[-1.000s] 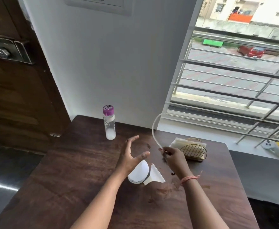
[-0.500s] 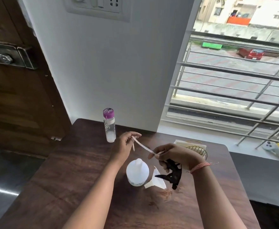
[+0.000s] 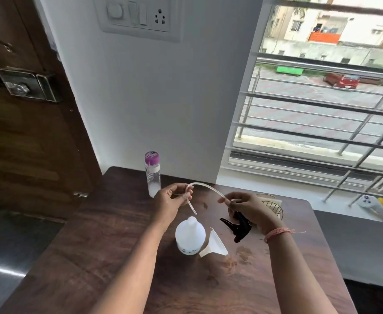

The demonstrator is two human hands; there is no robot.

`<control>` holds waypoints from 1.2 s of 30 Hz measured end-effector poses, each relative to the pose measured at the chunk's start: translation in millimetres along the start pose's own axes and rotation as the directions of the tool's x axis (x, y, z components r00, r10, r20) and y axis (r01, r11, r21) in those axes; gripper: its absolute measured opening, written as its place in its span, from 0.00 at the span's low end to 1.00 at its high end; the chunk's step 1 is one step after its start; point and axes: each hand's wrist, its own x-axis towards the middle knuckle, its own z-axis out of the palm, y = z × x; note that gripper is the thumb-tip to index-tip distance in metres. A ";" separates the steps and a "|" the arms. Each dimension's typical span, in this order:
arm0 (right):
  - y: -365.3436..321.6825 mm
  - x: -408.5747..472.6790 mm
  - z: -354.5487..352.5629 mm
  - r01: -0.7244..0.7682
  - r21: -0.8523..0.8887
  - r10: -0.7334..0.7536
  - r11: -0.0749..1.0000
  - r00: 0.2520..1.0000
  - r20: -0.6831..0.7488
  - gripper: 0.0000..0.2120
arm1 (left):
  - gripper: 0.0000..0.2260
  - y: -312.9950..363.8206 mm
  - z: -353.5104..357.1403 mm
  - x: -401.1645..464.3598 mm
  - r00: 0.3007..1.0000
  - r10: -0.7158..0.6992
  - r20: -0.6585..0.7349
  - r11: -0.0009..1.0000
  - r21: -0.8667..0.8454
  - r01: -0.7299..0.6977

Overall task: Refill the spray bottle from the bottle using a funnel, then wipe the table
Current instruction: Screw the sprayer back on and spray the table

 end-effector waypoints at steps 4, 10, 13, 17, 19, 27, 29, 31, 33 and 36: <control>0.3 -8.1 -0.8 -0.046 -0.044 0.044 0.998 0.998 -0.036 0.07 | 0.09 -9.2 -0.2 -3.3 0.997 -0.072 0.026 0.997 0.032 0.072; 3.3 -13.3 0.6 -0.093 -0.064 0.091 0.994 0.995 -0.030 0.06 | 0.12 -15.4 -3.0 -4.8 0.997 -0.074 0.023 0.993 0.099 0.071; 2.4 -12.9 -0.3 -0.112 -0.095 0.108 0.989 0.993 -0.040 0.06 | 0.12 -12.3 -4.3 -6.3 0.999 -0.038 0.022 0.989 0.143 0.035; -0.5 -12.9 -2.2 -0.153 -0.144 0.146 0.978 0.988 -0.057 0.06 | 0.09 -11.8 -4.6 -11.2 0.999 0.004 0.037 0.977 0.211 -0.012; -4.5 -14.9 -4.5 -0.160 -0.216 0.151 0.963 0.987 -0.056 0.07 | 0.07 -11.9 -4.6 -12.7 0.998 0.033 0.054 0.974 0.224 -0.044; -21.4 -25.4 -27.0 -0.277 -0.509 0.244 0.815 0.961 -0.133 0.14 | 0.09 -29.5 -9.1 -17.0 0.977 -0.102 0.188 0.920 0.391 0.021; -23.6 -24.6 -24.7 -0.294 -0.555 0.247 0.778 0.956 -0.161 0.12 | 0.09 -35.9 -8.7 -18.9 0.963 -0.136 0.233 0.894 0.447 0.019; -21.8 -19.6 -18.5 -0.280 -0.657 0.209 0.700 0.960 -0.187 0.10 | 0.12 -42.5 -8.8 -21.1 0.949 -0.163 0.269 0.880 0.474 0.017; -16.8 -13.9 -8.1 -0.225 -0.784 0.159 0.578 0.974 -0.162 0.09 | 0.15 -49.7 -8.6 -23.2 0.942 -0.172 0.287 0.865 0.501 0.006; -8.8 -8.5 10.7 -0.135 -0.913 0.120 0.386 0.988 -0.096 0.05 | 0.15 -56.3 -7.2 -27.7 0.960 -0.143 0.240 0.854 0.520 -0.002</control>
